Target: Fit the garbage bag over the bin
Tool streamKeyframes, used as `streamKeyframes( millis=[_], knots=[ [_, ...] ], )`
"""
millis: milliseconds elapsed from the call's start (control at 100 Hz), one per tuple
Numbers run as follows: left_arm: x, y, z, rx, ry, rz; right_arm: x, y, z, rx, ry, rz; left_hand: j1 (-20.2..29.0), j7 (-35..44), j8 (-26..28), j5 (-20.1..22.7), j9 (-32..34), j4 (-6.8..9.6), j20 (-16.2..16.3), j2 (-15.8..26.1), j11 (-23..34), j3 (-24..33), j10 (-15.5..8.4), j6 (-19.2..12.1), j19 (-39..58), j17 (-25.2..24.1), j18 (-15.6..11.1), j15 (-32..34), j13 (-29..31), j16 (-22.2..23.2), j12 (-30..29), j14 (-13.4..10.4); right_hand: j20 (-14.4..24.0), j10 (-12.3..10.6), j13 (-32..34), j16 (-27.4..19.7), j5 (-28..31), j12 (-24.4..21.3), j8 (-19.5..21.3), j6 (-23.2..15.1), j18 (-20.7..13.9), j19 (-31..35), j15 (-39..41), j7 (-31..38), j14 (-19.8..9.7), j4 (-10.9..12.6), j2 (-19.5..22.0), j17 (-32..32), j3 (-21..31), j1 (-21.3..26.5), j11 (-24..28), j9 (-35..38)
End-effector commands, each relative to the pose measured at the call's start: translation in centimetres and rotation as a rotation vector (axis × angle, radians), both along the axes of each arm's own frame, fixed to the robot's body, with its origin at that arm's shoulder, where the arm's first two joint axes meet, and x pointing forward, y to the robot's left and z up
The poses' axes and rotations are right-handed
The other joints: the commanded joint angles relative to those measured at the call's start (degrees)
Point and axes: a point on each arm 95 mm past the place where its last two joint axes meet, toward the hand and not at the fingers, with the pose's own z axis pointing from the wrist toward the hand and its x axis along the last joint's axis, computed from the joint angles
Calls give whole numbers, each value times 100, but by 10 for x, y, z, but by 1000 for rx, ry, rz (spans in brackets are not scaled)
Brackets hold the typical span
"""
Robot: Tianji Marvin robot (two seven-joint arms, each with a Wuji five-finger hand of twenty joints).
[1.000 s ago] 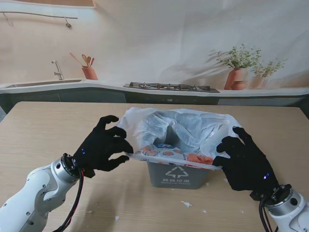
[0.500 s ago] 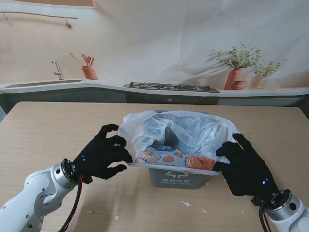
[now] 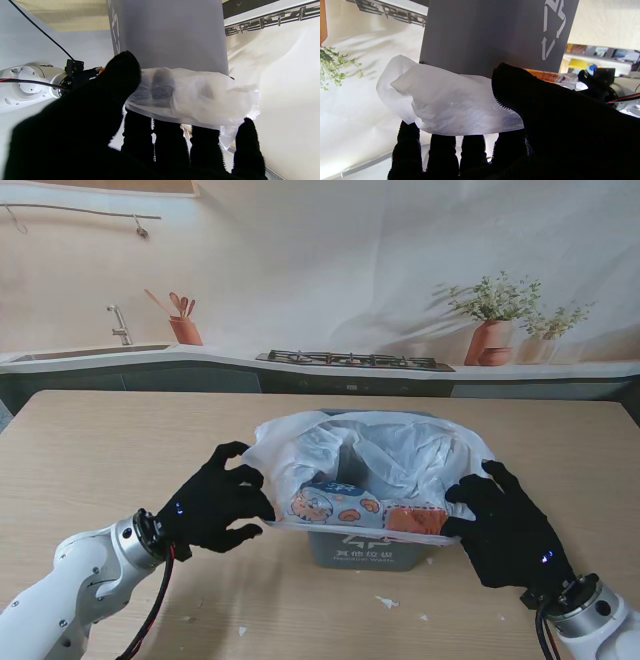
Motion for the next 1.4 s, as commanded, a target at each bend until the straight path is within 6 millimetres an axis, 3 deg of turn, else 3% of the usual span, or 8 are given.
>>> streamKeyframes(
  millis=[0,420,480,520,540,850,1320,1390],
  knots=[
    [3,5,-6,35,16,20,-3,-6,-15,-33,58,-29,114,386,39,467,-43,-205,14,-208,370,185,290,-242,74,-149,154,30,-133,87,-34,168,106,28,-205,-67,579,-157,73,-127,-37,-118,-121,683,228,-201,-205,31,328,112,-41,38],
    [13,2,-10,93,29,45,-7,-11,-20,-79,118,-59,7,264,122,200,-477,-208,-7,-216,622,91,396,71,77,-176,154,-23,-313,88,-269,232,118,102,-220,-147,-286,-260,-140,349,27,-135,-265,343,246,-278,-33,45,89,-536,-266,-126],
    [13,3,-9,89,31,51,-8,-11,-19,-67,121,-52,-68,222,164,109,-627,-194,-9,-213,712,17,423,146,82,-177,159,-40,-364,98,-362,248,137,144,-219,-193,-555,-290,83,594,47,-148,-352,-109,260,-68,203,3,-108,-965,-313,-208],
    [13,4,-8,84,30,55,-9,-12,-18,-59,121,-47,-141,160,183,-12,-808,-189,-11,-207,747,-59,459,233,84,-178,159,-77,-450,98,-460,279,184,163,-242,-225,-839,-320,717,797,45,-165,-417,-717,273,738,517,-42,-336,-1410,-345,-335],
    [13,4,-7,81,30,57,-9,-12,-17,-55,121,-43,-169,126,216,-53,-888,-167,-17,-215,812,-100,471,257,74,-176,159,-88,-474,105,-607,287,194,175,-253,-235,-1030,-331,806,826,51,-172,-438,-830,272,779,588,-68,-516,-1555,-366,-407],
    [12,6,-7,67,26,58,-8,-7,-11,219,214,4,-656,-7,358,-52,-1011,-94,-78,-1,932,-223,503,436,-44,-184,183,-126,-527,117,-944,314,285,269,-546,-473,-2016,-631,787,860,46,-290,-913,-1233,235,842,941,-444,-1940,-2210,-937,-921],
    [12,5,-8,73,29,56,-28,-24,2,341,334,8,-988,-104,429,31,-990,-14,-100,215,952,-347,515,539,-87,-187,202,-137,-508,126,-975,309,443,257,-848,-736,-3178,-1171,694,843,-29,-443,-1412,-1624,127,849,1113,-848,-2320,-2241,-2408,-871],
    [11,5,-8,74,30,53,-32,-27,6,337,356,13,-1263,-254,559,58,-1042,165,-115,404,933,-413,533,647,-114,-180,204,-163,-546,135,-984,326,481,226,-824,-746,-3291,-1172,692,841,-13,-436,-1423,-1656,125,856,1205,-843,-2451,-2207,-2464,-831]
  ],
)
